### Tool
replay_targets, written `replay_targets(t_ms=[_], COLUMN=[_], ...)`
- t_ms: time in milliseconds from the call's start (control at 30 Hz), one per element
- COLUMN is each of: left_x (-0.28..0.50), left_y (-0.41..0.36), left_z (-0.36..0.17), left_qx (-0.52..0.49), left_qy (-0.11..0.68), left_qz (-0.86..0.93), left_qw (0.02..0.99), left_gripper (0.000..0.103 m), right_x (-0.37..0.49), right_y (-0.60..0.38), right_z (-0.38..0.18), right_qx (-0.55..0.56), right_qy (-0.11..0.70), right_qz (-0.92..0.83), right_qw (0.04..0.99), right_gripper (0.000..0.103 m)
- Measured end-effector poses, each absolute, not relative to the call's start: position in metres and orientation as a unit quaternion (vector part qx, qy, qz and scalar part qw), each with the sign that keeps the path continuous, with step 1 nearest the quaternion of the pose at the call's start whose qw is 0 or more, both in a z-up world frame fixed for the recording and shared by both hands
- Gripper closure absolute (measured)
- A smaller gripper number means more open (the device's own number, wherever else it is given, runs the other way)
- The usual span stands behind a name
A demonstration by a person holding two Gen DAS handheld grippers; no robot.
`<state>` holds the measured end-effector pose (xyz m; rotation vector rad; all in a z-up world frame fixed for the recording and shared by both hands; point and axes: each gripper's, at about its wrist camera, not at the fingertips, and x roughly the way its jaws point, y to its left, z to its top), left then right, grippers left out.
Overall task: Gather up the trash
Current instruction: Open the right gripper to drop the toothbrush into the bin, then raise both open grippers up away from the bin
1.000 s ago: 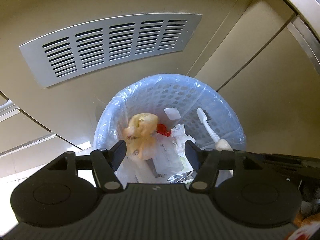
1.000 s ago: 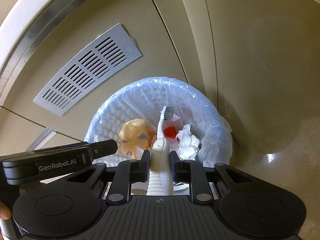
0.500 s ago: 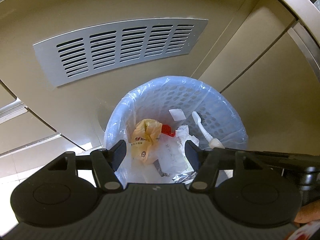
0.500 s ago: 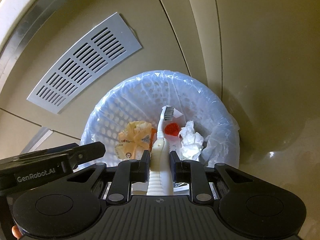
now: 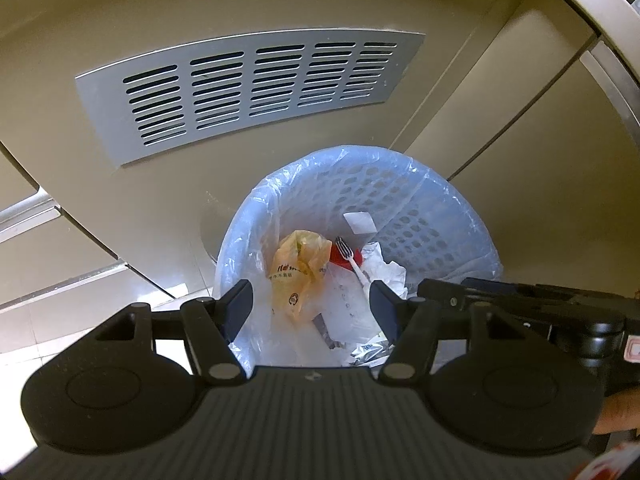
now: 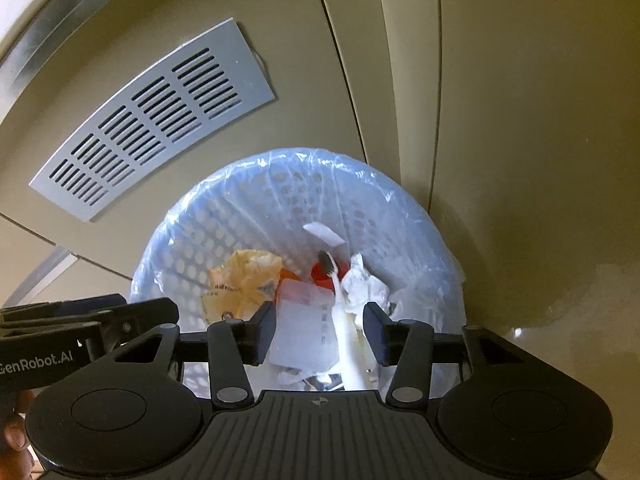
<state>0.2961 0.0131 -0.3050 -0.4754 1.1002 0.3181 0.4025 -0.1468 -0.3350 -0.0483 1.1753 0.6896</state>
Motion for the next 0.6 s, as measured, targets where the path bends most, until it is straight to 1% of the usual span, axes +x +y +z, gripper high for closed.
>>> replay_targets(t_ms=[367, 433, 600], left_x=[0.297, 0.296, 0.291], left_y=[0.007, 0.006, 0.004], left_z=[-0.302, -0.299, -0.286], left_qx=[-0.217, -0.216, -0.209], left_qy=[0.516, 0.515, 0.510], left_qz=[0.152, 0.155, 0.164], left_qw=[0.814, 0.815, 0.818], left_gripper=[0.042, 0.042, 0.042], right_x=[0.401, 0.400, 0.391], right_y=[-0.155, -0.159, -0.161], right_z=[-0.332, -0.328, -0.316], right_qx=[-0.023, -0.021, -0.044], right_qy=[0.552, 0.549, 0.536], right_qz=[0.318, 0.320, 0.319], right_qw=[0.770, 0.771, 0.780], right_gripper=[0.054, 0.052, 0.043])
